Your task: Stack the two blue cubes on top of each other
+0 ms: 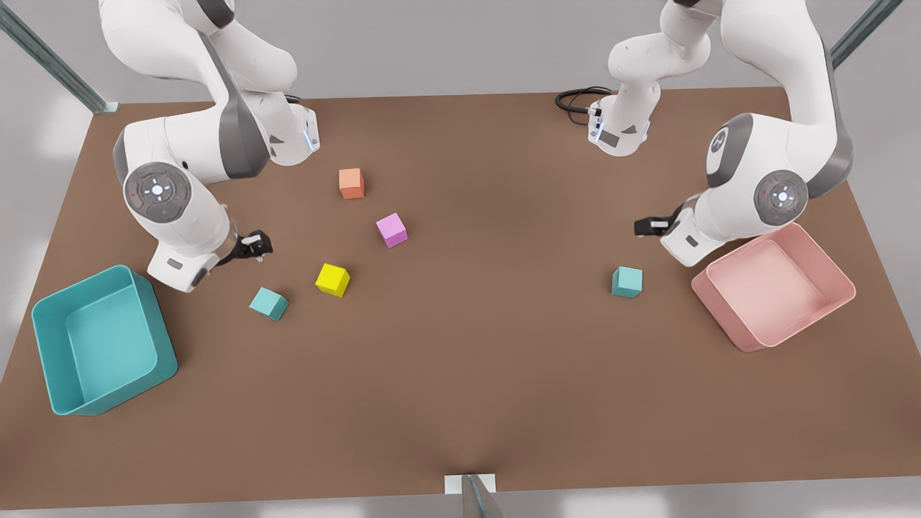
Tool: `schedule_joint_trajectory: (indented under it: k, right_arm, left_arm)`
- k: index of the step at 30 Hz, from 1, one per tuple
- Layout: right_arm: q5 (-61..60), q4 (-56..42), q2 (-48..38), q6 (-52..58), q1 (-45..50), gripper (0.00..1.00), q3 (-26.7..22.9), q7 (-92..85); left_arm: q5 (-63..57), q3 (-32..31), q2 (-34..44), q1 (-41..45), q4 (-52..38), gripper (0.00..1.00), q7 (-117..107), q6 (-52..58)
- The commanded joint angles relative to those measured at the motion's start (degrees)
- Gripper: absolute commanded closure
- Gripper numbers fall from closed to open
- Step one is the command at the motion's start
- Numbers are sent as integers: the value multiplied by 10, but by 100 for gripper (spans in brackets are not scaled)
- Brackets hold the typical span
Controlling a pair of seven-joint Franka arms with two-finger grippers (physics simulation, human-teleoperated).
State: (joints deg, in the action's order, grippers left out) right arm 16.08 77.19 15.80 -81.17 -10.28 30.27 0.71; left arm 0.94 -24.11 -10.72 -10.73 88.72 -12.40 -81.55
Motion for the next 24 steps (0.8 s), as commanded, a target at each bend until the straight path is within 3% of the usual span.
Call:
schedule_joint_trajectory:
  k: [1, 2, 4, 6, 9, 14, 24]
  right_arm:
    - [0, 0, -1, -37, 0, 0, -2, 3]
    - [5, -2, 12, -36, 14, 0, -4, 8]
    - [20, 1, 120, -41, 33, 0, -16, 17]
    - [29, 13, 199, -128, 13, 0, -26, 85]
    - [26, 82, 187, -181, -26, 0, -27, 204]
    - [33, 283, 95, -448, -91, 0, -30, 278]
    - [17, 349, 73, -395, -138, 0, -28, 598]
  left_arm:
    - [-2, -1, -1, -1, 0, 0, -18, -30]
    - [-2, -1, -1, -1, 0, 0, -18, -30]
    - [-2, -1, -4, -1, 0, 0, -18, -30]
    - [-2, -1, -7, -1, 0, 0, -18, -31]
    - [-3, -1, -7, -1, 0, 0, -18, -31]
    - [-3, -1, -11, -1, 0, 0, -18, -31]
    - [-3, -1, -12, -1, 1, 0, -18, -30]
